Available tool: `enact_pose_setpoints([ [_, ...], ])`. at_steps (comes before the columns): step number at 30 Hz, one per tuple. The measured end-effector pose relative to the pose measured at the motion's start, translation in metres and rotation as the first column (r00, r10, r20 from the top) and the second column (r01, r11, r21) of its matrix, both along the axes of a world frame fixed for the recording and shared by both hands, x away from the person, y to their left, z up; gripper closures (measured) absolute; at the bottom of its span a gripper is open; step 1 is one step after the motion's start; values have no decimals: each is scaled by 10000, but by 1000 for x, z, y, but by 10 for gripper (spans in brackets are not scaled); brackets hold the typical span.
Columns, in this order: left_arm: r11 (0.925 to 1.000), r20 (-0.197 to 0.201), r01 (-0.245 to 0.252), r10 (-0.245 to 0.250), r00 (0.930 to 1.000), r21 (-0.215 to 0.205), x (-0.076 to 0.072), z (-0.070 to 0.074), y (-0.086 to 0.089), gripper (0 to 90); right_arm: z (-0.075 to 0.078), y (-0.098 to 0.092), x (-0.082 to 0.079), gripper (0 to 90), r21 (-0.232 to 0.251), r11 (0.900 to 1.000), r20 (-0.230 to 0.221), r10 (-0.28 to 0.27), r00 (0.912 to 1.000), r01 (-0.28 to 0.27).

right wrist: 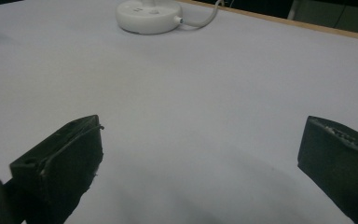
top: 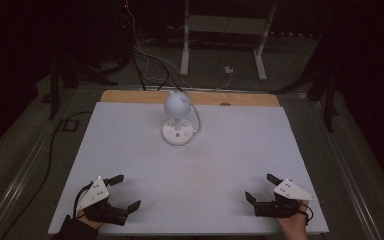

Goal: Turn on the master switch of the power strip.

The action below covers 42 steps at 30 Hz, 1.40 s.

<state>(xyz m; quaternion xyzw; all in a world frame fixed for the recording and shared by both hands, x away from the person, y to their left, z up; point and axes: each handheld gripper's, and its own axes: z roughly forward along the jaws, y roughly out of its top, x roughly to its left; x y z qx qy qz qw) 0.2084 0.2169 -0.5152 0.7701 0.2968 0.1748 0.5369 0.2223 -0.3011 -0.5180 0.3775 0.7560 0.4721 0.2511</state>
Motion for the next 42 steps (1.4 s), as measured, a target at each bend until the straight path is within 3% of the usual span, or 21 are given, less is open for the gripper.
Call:
enact_pose_setpoints([
  [7,9999,120,-61,59,9999,121,-1,1,-1,2,2,0,0,0,13,10000,-38,42,10000,-42],
  [11,9999,129,-103,101,9999,129,-2,1,-1,2,6,-2,0,0,308,9992,-534,-237,9983,254],
  [13,9999,148,-59,58,9999,121,-2,1,-2,2,8,-2,-1,0,339,9992,-564,-188,9982,207],
  [17,9998,122,-62,60,9999,167,-1,1,-2,2,10,-3,0,0,392,9992,-1124,-52,9936,97],
  [21,9999,110,-47,46,9999,99,-1,1,-2,2,10,-3,1,0,349,9993,-1399,-72,9901,122],
  [30,9999,53,-20,19,10000,159,-1,1,-2,2,16,4,1,0,-177,9998,-1534,-145,9881,119],
  [42,9999,-17,35,-34,10000,120,-2,1,-4,2,31,14,9,0,42,9994,-1615,332,9863,-329],
])
